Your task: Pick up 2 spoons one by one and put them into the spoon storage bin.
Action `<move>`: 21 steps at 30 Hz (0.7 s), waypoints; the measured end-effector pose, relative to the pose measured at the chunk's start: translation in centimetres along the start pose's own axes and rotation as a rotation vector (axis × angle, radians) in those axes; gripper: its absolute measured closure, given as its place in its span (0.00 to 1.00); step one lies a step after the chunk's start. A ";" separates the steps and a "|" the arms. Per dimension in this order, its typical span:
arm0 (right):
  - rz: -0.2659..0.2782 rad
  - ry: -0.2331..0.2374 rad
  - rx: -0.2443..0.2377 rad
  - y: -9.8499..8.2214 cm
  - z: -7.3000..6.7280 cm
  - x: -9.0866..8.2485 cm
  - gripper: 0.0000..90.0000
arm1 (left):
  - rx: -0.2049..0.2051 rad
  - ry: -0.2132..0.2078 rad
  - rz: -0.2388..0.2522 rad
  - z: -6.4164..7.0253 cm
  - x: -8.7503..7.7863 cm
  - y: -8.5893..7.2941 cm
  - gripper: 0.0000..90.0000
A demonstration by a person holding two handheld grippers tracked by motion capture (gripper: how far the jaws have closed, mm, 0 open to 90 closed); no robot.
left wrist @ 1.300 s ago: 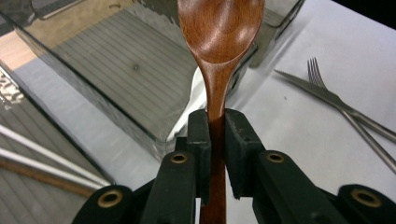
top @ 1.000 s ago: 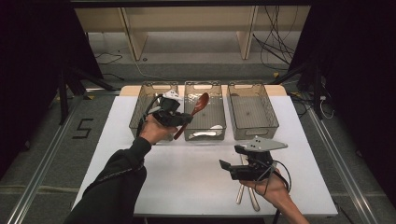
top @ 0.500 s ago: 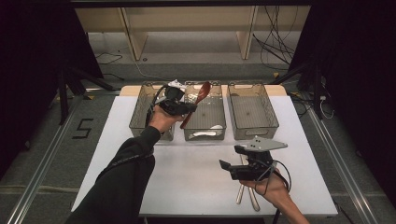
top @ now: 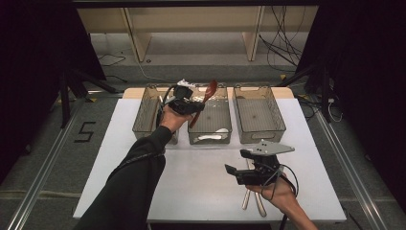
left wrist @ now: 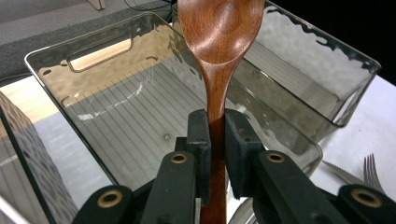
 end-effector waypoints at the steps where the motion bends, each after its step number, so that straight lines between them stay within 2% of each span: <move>1: 0.000 0.000 -0.001 0.0 0.0 0.0 0.29 | 0.000 0.001 -0.004 0.1 0.2 0.0 0.89; 2: 0.000 0.002 -0.001 0.0 0.0 0.0 0.29 | 0.008 0.004 -0.011 0.0 0.3 -0.1 0.90; 6: -0.001 0.001 0.003 0.0 0.0 0.0 0.29 | -0.006 0.013 -0.014 -0.3 0.7 -0.3 0.89; 21: -0.004 0.001 -0.002 -0.1 0.0 0.0 0.29 | -0.033 0.009 -0.040 -0.5 1.7 -1.3 0.89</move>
Point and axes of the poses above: each handheld gripper's, and its own axes: x roughly forward along the jaws, y roughly out of its top, z roughly to its right, the point moved 10 cm from there along x, roughly forward along the jaws, and after that the axes turned 3 degrees about x, right-handed, at the moved point
